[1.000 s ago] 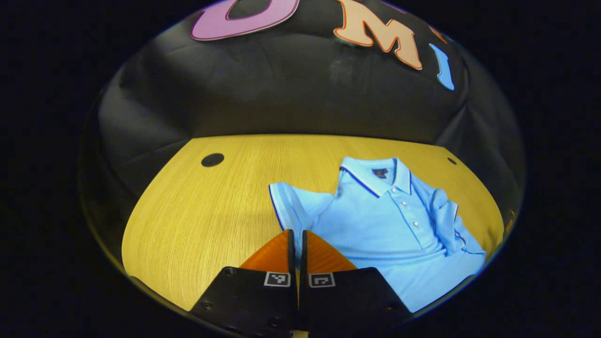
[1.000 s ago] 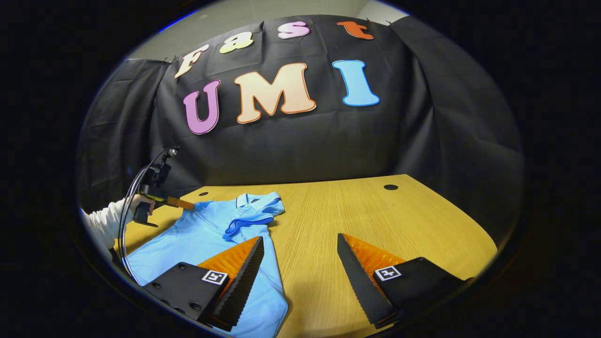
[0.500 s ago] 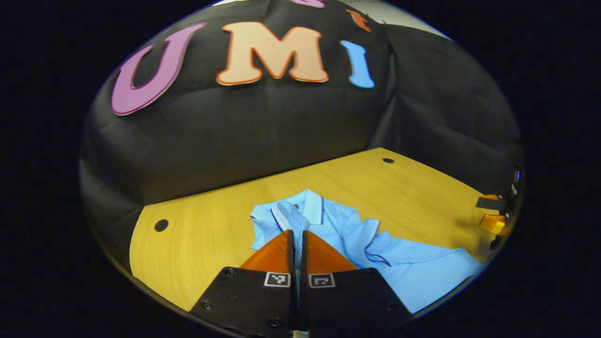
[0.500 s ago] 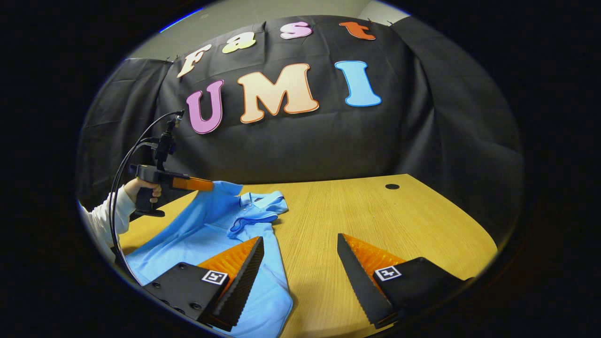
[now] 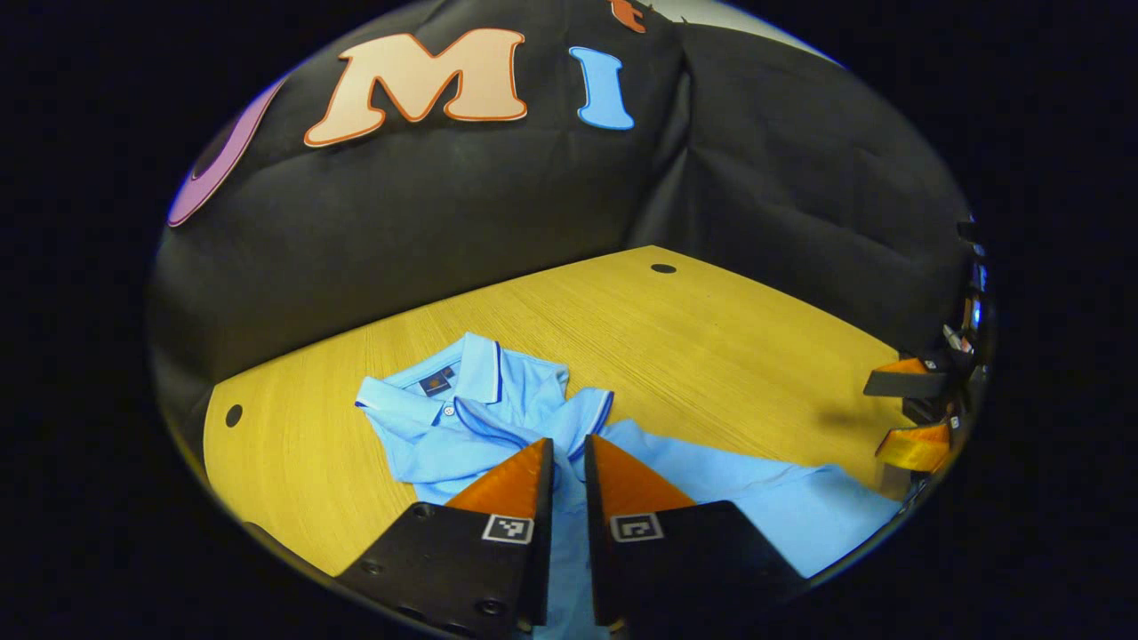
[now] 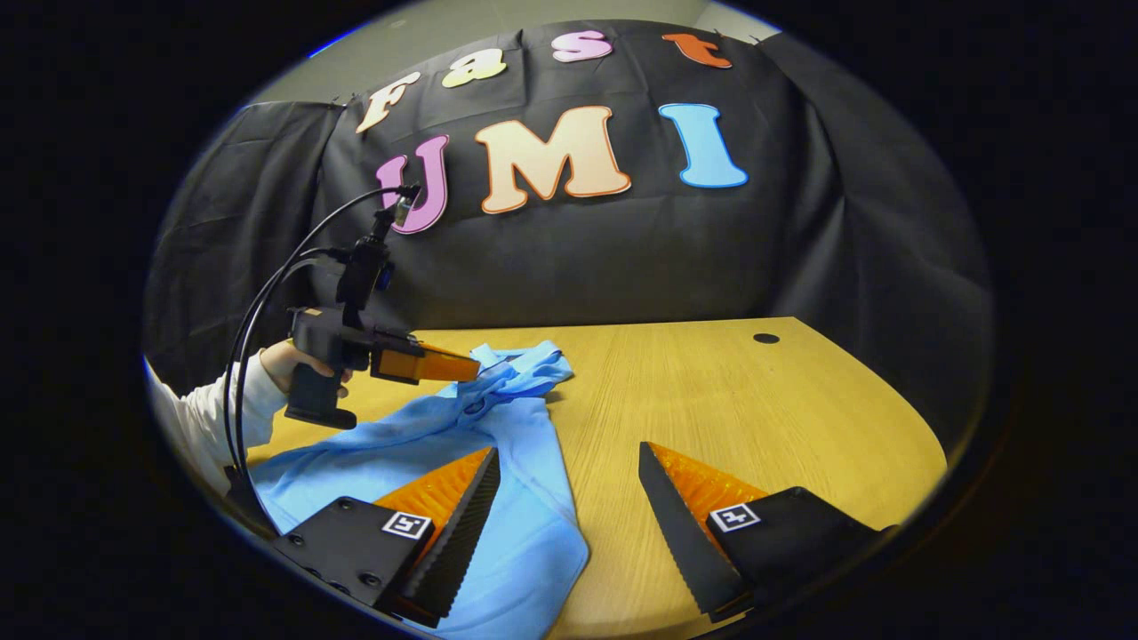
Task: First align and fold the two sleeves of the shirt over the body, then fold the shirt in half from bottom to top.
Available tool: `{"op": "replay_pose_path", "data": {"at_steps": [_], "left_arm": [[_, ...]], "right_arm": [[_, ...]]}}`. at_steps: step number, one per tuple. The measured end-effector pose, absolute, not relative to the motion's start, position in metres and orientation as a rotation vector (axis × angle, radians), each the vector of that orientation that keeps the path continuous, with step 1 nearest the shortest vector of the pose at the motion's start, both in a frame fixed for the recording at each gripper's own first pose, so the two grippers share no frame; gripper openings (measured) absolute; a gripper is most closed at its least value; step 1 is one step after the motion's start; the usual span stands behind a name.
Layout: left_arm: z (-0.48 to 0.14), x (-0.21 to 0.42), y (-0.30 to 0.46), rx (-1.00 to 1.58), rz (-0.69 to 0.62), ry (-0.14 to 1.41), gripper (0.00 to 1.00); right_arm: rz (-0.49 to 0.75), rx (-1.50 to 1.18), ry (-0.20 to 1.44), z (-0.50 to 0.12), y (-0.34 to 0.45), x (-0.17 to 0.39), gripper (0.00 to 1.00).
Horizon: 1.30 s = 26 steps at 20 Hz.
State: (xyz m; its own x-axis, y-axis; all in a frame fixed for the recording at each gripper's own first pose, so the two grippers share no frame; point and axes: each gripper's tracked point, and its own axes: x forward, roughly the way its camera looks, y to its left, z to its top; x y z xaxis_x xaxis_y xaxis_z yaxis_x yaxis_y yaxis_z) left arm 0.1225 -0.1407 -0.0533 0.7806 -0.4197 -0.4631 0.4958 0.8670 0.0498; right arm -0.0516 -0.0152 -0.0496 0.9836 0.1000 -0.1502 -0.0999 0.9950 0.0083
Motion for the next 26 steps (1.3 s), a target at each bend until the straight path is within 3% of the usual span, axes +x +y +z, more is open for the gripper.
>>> {"op": "replay_pose_path", "data": {"at_steps": [3,4,10,26], "left_arm": [[-0.029,0.113,-0.119,0.19,-0.416,0.4,1.0],[-0.025,0.109,-0.114,0.185,-0.399,0.378,0.95],[-0.012,0.041,-0.073,0.111,-0.327,0.342,0.95],[-0.094,-0.172,-0.002,0.032,-0.149,0.402,0.96]], "right_arm": [[0.124,-0.008,0.17,-0.058,-0.008,-0.058,0.98],[0.131,-0.009,0.175,-0.06,-0.005,-0.061,0.98],[0.172,-0.026,0.176,-0.067,0.012,-0.083,0.98],[0.214,-0.105,0.279,-0.149,0.026,-0.178,0.98]]}}
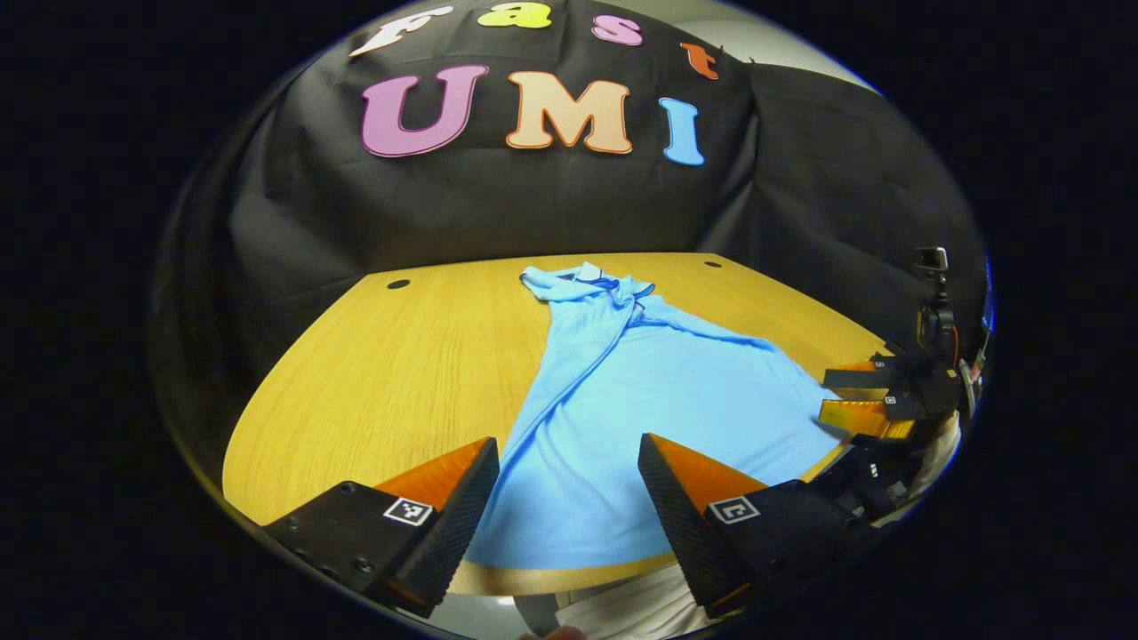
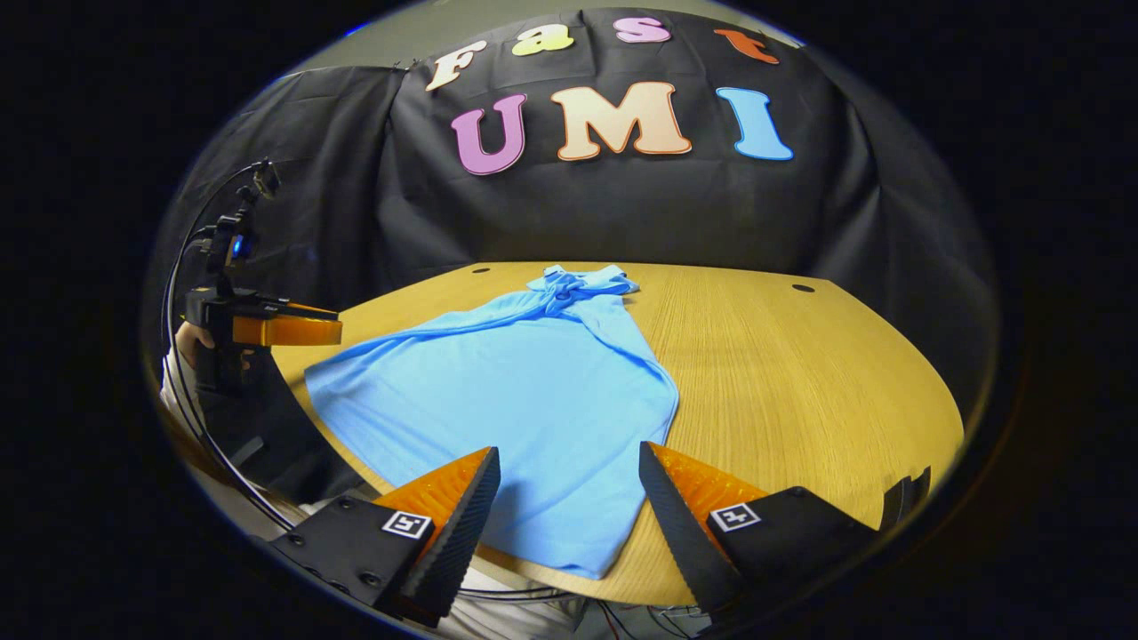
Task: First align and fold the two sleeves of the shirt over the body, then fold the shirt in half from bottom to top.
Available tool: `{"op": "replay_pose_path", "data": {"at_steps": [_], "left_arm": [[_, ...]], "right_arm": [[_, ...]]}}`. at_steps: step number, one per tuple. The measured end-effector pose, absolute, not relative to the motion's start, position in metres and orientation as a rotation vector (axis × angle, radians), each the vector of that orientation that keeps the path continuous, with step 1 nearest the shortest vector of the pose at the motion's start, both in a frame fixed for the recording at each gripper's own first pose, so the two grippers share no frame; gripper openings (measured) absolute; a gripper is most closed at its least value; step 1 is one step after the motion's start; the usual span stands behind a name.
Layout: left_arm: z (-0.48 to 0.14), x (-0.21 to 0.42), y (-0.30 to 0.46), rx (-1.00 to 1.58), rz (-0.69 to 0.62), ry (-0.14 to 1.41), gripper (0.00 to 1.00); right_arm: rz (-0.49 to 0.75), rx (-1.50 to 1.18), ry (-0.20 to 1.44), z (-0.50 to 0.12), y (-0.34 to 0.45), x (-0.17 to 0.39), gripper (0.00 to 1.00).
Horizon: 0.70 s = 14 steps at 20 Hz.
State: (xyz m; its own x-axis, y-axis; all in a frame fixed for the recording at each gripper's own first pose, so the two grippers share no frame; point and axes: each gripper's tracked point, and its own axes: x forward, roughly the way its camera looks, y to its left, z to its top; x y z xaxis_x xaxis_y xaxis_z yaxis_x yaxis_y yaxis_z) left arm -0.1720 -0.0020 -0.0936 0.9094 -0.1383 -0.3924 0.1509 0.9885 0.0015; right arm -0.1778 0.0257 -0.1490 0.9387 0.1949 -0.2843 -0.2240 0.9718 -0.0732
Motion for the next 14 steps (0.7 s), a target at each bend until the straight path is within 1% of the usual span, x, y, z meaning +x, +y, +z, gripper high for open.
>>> {"op": "replay_pose_path", "data": {"at_steps": [3,7,10,12,14], "left_arm": [[-0.107,-0.191,0.005,0.006,-0.123,0.422,0.96],[-0.12,-0.195,0.013,0.025,-0.106,0.444,0.96],[-0.129,-0.193,0.01,0.007,-0.121,0.461,0.96],[-0.134,-0.192,0.011,-0.004,-0.117,0.477,0.96],[-0.139,-0.191,0.014,-0.008,-0.109,0.488,0.96]], "right_arm": [[0.219,-0.141,0.288,-0.158,0.031,-0.181,0.98],[0.215,-0.14,0.286,-0.157,0.036,-0.179,0.98],[0.217,-0.14,0.281,-0.16,0.038,-0.181,0.96],[0.22,-0.141,0.279,-0.16,0.039,-0.18,0.98],[0.227,-0.141,0.276,-0.161,0.041,-0.179,0.98]]}}
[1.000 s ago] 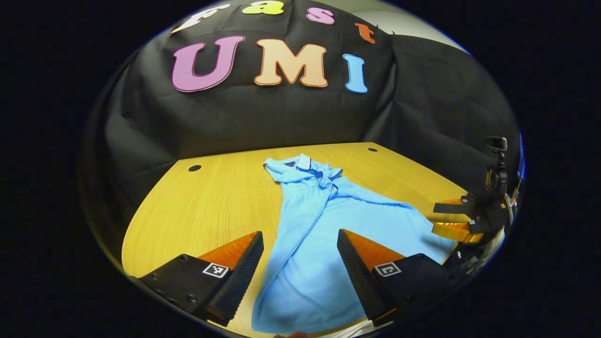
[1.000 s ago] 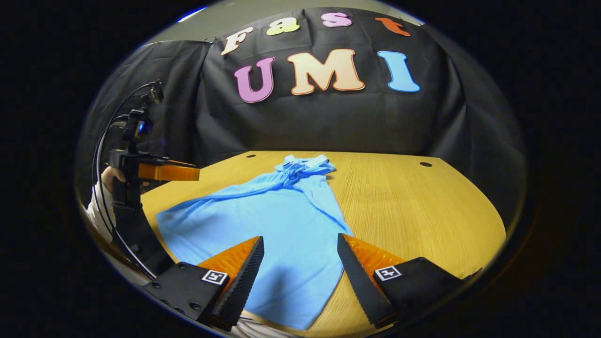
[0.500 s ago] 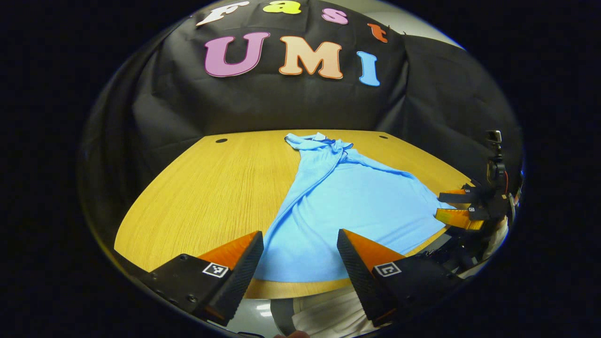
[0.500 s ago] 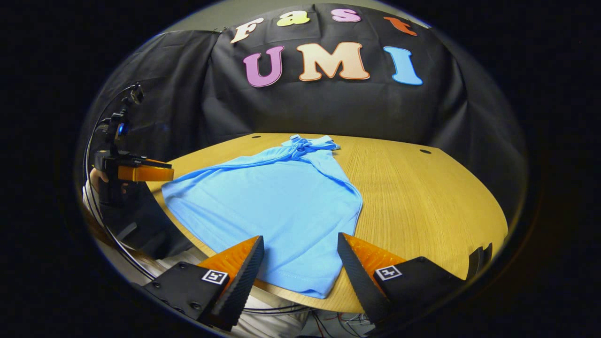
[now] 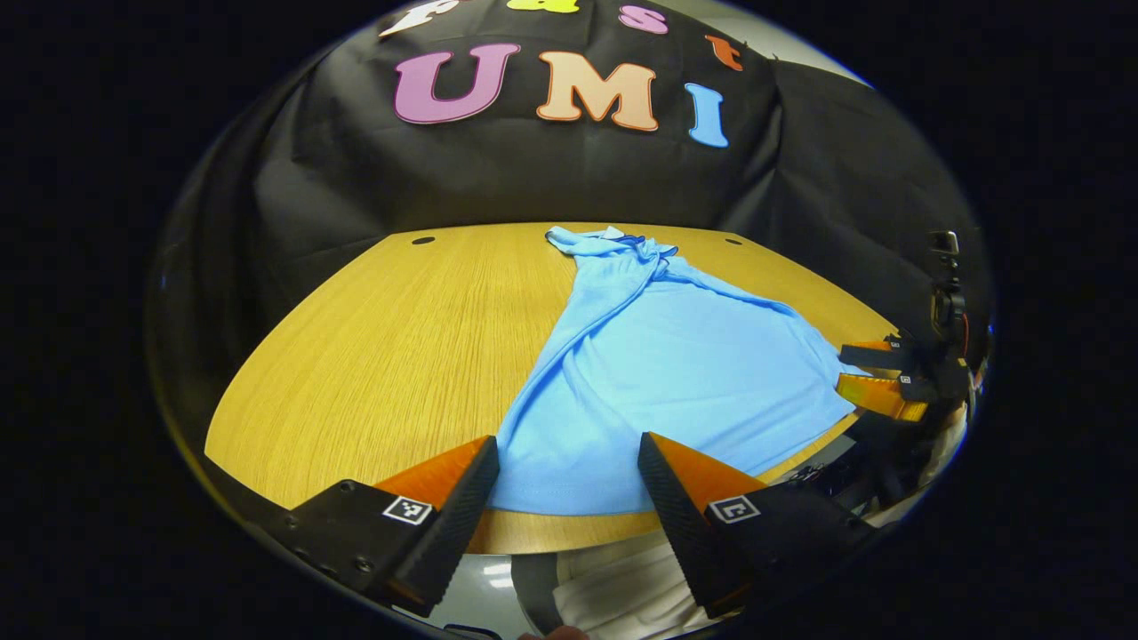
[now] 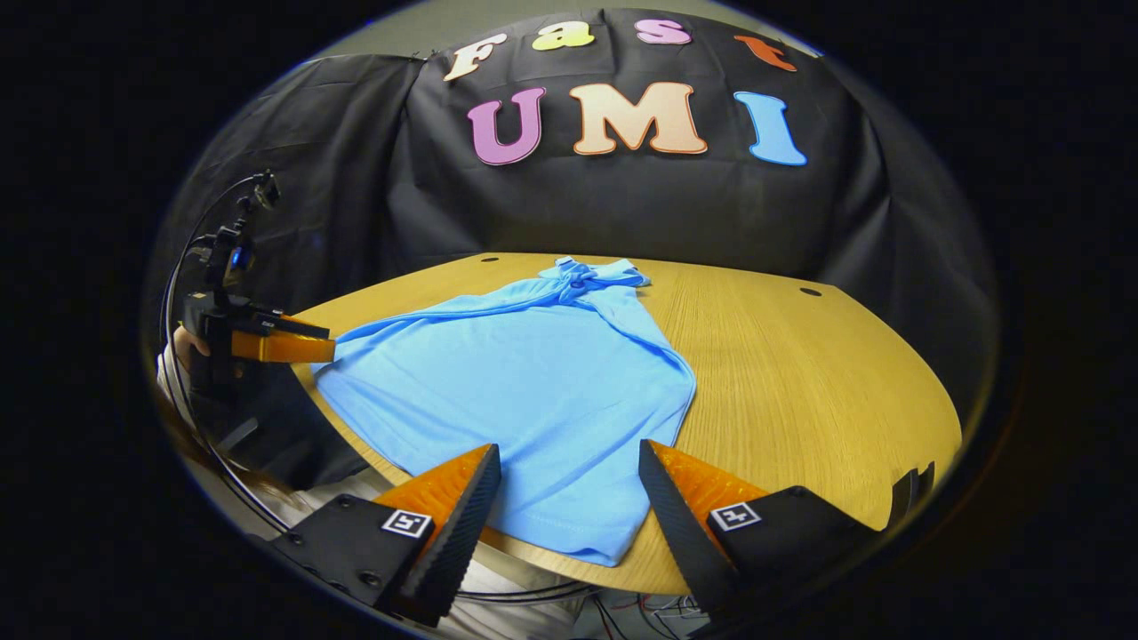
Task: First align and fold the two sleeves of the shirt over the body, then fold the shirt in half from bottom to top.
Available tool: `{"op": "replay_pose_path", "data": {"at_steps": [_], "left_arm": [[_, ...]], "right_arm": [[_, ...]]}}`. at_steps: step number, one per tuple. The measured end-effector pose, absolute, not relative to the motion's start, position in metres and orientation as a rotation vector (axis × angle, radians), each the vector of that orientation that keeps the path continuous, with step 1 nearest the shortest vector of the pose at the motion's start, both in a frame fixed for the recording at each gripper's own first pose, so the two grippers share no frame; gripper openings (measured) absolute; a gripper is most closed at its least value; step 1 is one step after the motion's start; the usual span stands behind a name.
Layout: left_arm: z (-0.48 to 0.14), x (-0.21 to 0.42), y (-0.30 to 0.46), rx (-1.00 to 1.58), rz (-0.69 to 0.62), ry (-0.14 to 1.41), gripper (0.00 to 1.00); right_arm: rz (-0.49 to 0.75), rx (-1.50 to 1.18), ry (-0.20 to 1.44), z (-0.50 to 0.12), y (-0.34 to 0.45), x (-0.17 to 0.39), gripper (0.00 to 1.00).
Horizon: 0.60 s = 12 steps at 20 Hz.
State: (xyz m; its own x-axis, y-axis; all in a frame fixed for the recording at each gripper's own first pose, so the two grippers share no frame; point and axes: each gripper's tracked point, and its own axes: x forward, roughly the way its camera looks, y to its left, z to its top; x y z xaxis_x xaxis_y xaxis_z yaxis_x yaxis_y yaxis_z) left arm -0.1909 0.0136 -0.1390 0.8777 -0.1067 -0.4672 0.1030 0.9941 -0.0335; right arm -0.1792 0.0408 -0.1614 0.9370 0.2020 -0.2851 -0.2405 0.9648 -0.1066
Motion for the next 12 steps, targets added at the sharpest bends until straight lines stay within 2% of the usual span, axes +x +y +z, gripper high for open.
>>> {"op": "replay_pose_path", "data": {"at_steps": [3,5,7,8,9,10,11,12], "left_arm": [[-0.143,-0.188,0.019,0.023,-0.082,0.495,0.97],[-0.143,-0.188,0.016,0.033,-0.086,0.487,0.93],[-0.142,-0.186,0.021,0.028,-0.082,0.485,0.87],[-0.142,-0.181,0.02,0.023,-0.078,0.481,0.77],[-0.143,-0.177,0.019,0.017,-0.071,0.478,0.7],[-0.143,-0.174,0.017,0.012,-0.07,0.473,0.55],[-0.142,-0.173,0.016,0.014,-0.074,0.466,0.48],[-0.141,-0.172,0.012,0.009,-0.093,0.457,0.35]], "right_arm": [[0.231,-0.136,0.273,-0.163,0.043,-0.179,0.98],[0.241,-0.127,0.278,-0.164,0.048,-0.178,0.96],[0.25,-0.131,0.277,-0.165,0.053,-0.176,0.85],[0.255,-0.13,0.277,-0.165,0.055,-0.175,0.77],[0.261,-0.126,0.277,-0.165,0.056,-0.175,0.72],[0.264,-0.122,0.275,-0.166,0.058,-0.179,0.67],[0.274,-0.119,0.273,-0.167,0.061,-0.18,0.63],[0.288,-0.114,0.27,-0.168,0.066,-0.18,0.56]]}}
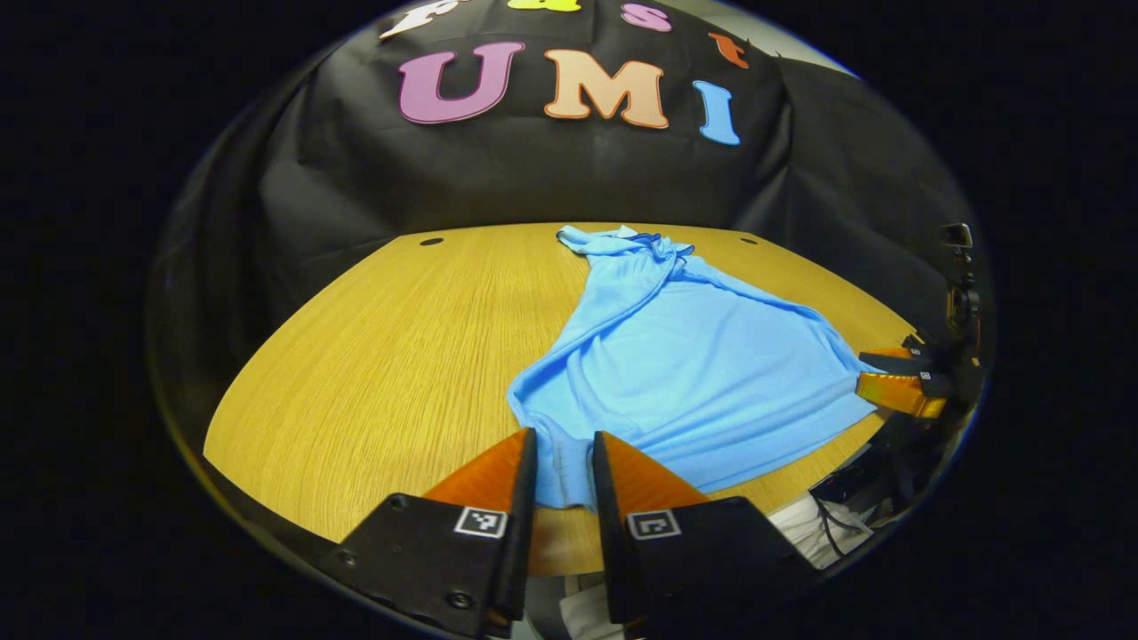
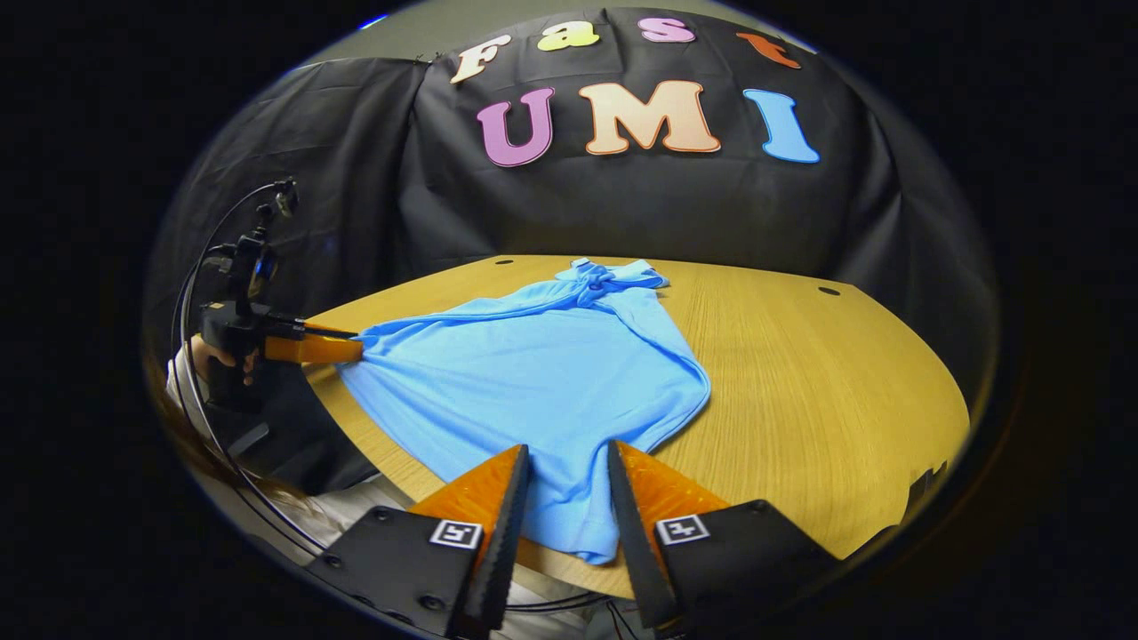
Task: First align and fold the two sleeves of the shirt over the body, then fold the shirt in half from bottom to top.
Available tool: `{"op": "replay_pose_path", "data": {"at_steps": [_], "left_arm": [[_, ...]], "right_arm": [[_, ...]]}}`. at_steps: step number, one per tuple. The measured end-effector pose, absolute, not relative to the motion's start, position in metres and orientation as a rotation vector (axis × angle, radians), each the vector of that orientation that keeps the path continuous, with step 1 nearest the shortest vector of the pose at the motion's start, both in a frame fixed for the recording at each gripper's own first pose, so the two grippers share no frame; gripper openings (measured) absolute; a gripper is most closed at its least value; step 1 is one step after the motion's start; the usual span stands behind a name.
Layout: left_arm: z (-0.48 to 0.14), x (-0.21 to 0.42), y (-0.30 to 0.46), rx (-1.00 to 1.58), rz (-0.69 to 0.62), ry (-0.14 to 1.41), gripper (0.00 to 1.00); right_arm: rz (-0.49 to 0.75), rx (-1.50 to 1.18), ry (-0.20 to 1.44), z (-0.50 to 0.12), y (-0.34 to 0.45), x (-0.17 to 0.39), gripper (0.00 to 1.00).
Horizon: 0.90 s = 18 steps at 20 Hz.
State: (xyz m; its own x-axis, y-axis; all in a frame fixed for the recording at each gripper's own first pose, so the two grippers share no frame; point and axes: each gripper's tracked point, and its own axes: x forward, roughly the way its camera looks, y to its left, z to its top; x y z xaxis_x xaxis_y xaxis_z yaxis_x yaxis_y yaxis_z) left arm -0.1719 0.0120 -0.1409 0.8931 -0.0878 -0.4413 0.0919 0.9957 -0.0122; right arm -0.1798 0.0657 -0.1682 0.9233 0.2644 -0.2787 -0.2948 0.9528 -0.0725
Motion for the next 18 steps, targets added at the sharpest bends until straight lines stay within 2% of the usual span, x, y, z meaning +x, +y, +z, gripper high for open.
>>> {"op": "replay_pose_path", "data": {"at_steps": [1,2,4,15,16,18], "left_arm": [[-0.1402,-0.1693,0.0082,-0.013,-0.101,0.44,0.31],[-0.1402,-0.1693,0.0077,-0.022,-0.105,0.441,0.06],[-0.1425,-0.1684,0.007,-0.03,-0.112,0.448,0.01],[-0.1397,-0.164,0.0042,-0.042,-0.14,0.426,0.0],[-0.1385,-0.1656,0.0044,-0.039,-0.145,0.429,0.0],[-0.1383,-0.1626,0.0034,-0.025,-0.151,0.432,0.0]], "right_arm": [[0.301,-0.097,0.269,-0.1692,0.0702,-0.1799,0.49],[0.31,-0.077,0.272,-0.1714,0.0737,-0.1775,0.27],[0.305,-0.057,0.283,-0.1719,0.0741,-0.1785,0.09],[0.301,-0.043,0.281,-0.1707,0.0777,-0.176,0.09],[0.303,-0.026,0.283,-0.1716,0.0787,-0.1744,0.04],[0.301,0.004,0.305,-0.1721,0.0772,-0.1714,0.04]]}}
